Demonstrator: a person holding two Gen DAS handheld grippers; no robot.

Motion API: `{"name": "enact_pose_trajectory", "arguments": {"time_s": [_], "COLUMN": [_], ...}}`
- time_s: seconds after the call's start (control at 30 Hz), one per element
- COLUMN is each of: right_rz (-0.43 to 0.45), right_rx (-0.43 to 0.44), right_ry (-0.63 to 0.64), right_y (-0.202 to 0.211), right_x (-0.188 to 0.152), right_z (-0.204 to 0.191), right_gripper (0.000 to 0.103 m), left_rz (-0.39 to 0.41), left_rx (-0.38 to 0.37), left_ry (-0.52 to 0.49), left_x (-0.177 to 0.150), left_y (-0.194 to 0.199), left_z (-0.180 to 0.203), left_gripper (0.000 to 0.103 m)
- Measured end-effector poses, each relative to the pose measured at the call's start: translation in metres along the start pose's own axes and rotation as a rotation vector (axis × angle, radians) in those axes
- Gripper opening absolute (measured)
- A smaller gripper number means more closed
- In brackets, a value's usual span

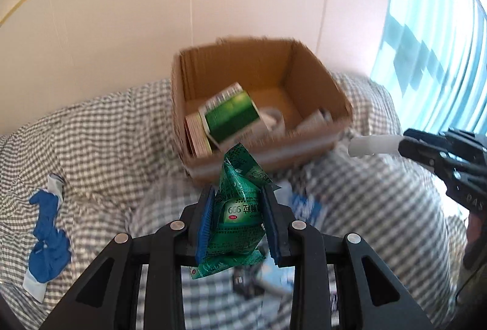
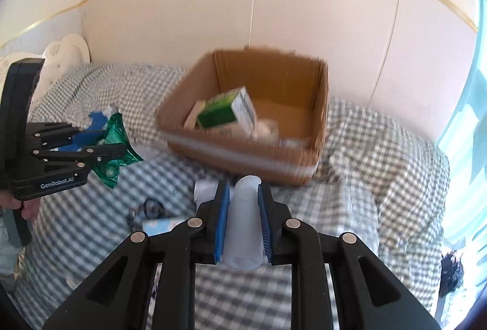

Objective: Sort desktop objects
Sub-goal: 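Carry the green sachet and grey stick into the cardboard box and open both grippers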

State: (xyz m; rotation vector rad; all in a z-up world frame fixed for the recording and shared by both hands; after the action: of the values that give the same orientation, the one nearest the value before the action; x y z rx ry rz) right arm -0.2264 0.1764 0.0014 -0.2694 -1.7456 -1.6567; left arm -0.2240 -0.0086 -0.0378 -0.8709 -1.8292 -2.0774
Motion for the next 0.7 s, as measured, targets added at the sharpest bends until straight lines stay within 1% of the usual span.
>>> {"name": "enact_pose_trajectory", "arguments": {"time_s": [0.2,0.37,0.47,0.57,0.7], "right_rz": [0.065,0.102,0.114,0.12,0.098], "right_rx": [-0.008,0.012,0.025,0.027,0.029], "right_ry": [0.015,-0.001,-0.015,-0.025,-0.044], "right_y": [0.002,-0.01,-0.025,-0.046,-0.083], "right_x": [0.042,0.078,0.1,0.122,0.145], "right_z": [0.009,0.023,0.032,0.042,0.059], "right_gripper": [0.018,0.018,0.018,0.018,0.018], "left_rz": [0.052,0.065,0.056,0.047,0.022], "left_rx": [0.012,0.0,-0.02,-0.042,-0.068], "left_ry": [0.014,0.009,0.005,-0.011,-0.028], "left_x": [0.045,0.083,0.103,0.125,0.148], "left_y": [-0.002,-0.019,-0.035,-0.059,-0.095], "left_z": [-0.009,-0.008,-0.003,0.005,0.016], "left_gripper": [0.031,0.031,0.031,0.031,0.031]}}
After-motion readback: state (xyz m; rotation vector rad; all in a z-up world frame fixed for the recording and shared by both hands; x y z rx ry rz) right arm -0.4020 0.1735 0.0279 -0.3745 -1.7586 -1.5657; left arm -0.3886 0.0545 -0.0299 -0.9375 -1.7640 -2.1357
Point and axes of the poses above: each gripper's, at about its wrist camera, not at the fingertips, and y roughly against the way its jaws point, z to its right, x to its top, the point moved 4 cm from there along -y, roughly the way its jaws point, and after that the axes turned 12 degrees about -z, right-handed, at the moved point
